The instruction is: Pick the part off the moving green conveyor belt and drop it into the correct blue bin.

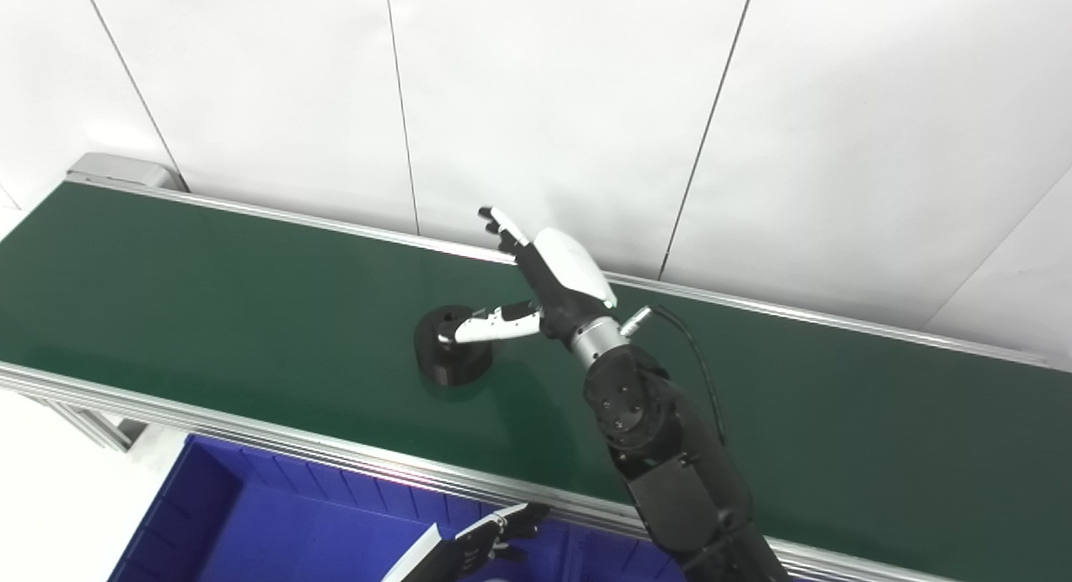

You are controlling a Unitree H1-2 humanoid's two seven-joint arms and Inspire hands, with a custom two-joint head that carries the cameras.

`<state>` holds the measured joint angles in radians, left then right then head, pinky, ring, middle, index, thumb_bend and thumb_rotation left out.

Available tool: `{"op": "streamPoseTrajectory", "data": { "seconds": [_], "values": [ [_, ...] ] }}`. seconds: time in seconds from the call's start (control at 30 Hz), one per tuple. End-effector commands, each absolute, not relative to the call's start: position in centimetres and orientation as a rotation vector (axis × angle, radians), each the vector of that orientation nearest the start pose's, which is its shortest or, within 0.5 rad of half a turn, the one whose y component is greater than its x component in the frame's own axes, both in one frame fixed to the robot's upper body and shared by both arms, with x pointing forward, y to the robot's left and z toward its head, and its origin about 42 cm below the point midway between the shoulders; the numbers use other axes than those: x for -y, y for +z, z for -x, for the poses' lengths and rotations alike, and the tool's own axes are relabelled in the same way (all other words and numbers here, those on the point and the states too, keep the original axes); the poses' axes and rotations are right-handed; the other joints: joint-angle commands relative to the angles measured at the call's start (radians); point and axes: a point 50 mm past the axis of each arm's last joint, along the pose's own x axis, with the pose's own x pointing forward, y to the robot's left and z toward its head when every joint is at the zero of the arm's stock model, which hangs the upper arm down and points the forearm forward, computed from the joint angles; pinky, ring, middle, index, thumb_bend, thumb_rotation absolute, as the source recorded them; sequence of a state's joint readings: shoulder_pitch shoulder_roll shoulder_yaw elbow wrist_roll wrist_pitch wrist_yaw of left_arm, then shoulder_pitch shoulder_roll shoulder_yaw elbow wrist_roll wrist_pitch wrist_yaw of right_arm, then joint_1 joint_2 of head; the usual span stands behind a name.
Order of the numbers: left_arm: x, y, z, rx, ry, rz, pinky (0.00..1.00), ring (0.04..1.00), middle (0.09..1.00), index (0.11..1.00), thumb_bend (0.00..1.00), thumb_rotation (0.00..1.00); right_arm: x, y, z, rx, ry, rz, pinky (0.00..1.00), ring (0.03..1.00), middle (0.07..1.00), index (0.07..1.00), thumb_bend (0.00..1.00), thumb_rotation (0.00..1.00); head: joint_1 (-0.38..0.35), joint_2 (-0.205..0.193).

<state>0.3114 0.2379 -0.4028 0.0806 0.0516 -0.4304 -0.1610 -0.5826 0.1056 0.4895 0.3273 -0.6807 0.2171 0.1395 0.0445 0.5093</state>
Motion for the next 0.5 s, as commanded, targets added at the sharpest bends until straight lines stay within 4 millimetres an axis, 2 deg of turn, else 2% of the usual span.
{"op": "streamPoseTrajectory", "data": {
  "seconds": [0.0,0.23,0.47],
  "values": [
    [-18.8,3.5,-13.7,0.056,-0.565,-0.146,0.77,0.878,0.908,0.886,0.77,0.62,-2.1,21.1,-40.4,0.285,0.563,0.874,0.81,0.862,0.912,0.963,0.95,0.43,0.004,0.002],
    [-18.5,3.7,-13.7,0.064,-0.573,-0.134,0.78,0.885,0.908,0.883,0.77,0.60,-2.8,18.7,-40.9,0.234,0.598,0.974,0.81,0.871,0.917,0.962,0.98,0.41,0.008,0.009],
    [-18.1,3.8,-13.6,0.069,-0.566,-0.122,0.78,0.883,0.904,0.880,0.77,0.59,-2.1,16.2,-41.3,0.170,0.636,1.083,0.83,0.883,0.928,0.966,0.98,0.37,0.011,0.014]
  ]
}}
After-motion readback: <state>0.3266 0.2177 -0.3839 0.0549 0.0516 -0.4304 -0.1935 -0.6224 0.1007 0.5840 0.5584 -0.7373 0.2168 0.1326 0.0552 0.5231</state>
